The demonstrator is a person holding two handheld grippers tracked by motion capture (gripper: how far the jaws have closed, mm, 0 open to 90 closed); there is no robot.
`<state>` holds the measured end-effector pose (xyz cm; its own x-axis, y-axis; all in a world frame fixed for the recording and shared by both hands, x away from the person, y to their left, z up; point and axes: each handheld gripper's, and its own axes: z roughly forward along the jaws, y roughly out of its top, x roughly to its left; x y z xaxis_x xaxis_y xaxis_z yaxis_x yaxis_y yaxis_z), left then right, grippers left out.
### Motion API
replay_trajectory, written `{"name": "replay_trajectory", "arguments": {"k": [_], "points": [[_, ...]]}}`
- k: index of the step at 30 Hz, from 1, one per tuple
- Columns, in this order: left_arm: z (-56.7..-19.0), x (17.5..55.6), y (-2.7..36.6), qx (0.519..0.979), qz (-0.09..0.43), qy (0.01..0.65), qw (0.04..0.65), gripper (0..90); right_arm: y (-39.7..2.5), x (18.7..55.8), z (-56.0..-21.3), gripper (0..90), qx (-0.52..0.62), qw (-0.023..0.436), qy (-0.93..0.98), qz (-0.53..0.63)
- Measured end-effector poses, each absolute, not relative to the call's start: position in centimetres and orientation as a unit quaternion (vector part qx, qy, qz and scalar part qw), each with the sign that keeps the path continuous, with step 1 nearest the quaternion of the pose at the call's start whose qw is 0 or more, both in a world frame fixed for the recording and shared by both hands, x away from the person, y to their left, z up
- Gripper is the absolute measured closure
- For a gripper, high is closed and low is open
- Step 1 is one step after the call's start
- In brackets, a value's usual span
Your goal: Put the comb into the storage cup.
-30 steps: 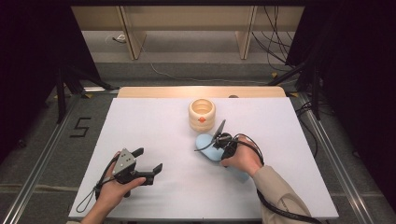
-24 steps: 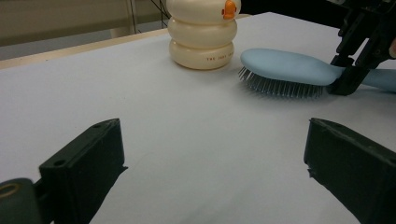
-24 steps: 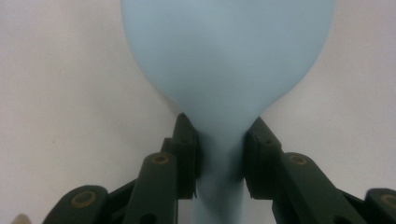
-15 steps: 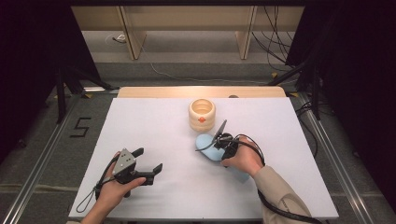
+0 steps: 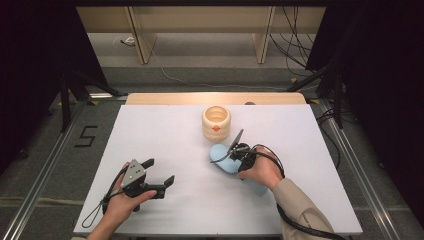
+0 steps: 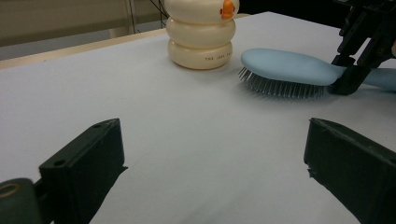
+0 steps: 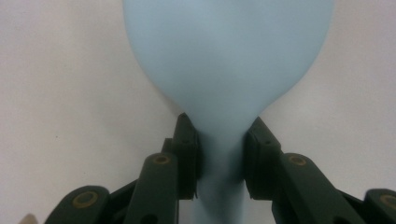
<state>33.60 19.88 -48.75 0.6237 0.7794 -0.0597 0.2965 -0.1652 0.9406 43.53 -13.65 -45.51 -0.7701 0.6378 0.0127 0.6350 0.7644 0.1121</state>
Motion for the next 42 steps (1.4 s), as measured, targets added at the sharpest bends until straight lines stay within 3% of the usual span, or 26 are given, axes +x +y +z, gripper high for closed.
{"name": "replay_trajectory", "arguments": {"k": [18,42], "points": [[-48.7,33.5,19.8,0.728,0.228,0.368,0.531,4.6,-14.2,43.1,-45.3,70.3,0.347,0.003,0.935,0.071],[-48.6,33.5,19.7,0.729,0.229,0.367,0.531,4.6,-15.3,42.1,-43.1,70.4,0.379,0.033,0.905,0.19]]}}
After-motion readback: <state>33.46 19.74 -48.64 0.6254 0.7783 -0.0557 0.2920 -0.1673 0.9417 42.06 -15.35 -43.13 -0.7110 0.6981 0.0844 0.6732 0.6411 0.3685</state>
